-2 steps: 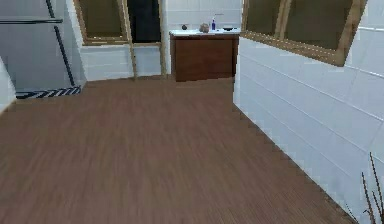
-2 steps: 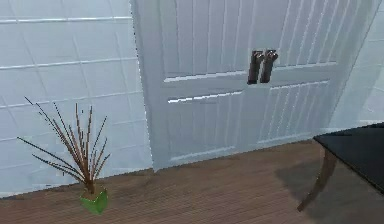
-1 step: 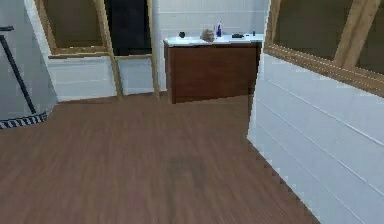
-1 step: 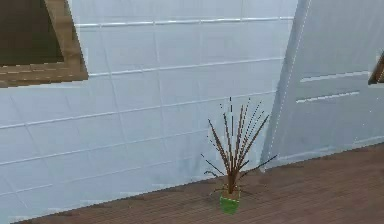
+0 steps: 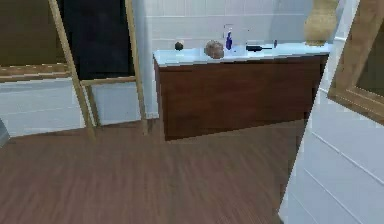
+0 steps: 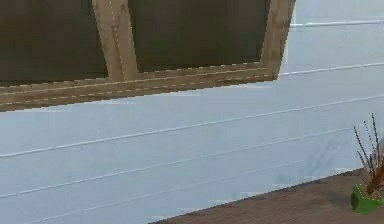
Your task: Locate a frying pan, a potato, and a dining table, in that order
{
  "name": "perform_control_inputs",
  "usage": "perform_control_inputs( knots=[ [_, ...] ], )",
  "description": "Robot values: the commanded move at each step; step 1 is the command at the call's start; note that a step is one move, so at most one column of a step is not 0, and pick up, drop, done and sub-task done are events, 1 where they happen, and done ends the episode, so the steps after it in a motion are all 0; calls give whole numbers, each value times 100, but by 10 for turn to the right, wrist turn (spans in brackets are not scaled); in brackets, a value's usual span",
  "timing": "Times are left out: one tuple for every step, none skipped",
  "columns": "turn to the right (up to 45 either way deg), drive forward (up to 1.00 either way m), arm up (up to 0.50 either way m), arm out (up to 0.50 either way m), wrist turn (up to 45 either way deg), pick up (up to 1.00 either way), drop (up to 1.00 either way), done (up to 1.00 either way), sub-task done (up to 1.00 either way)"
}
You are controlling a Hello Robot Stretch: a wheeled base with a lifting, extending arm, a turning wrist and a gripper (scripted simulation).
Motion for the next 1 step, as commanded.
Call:
perform_control_inputs(
  knots=[
    [0, 100, 0, 0, 0, 0, 0, 0, 0]
  ],
)
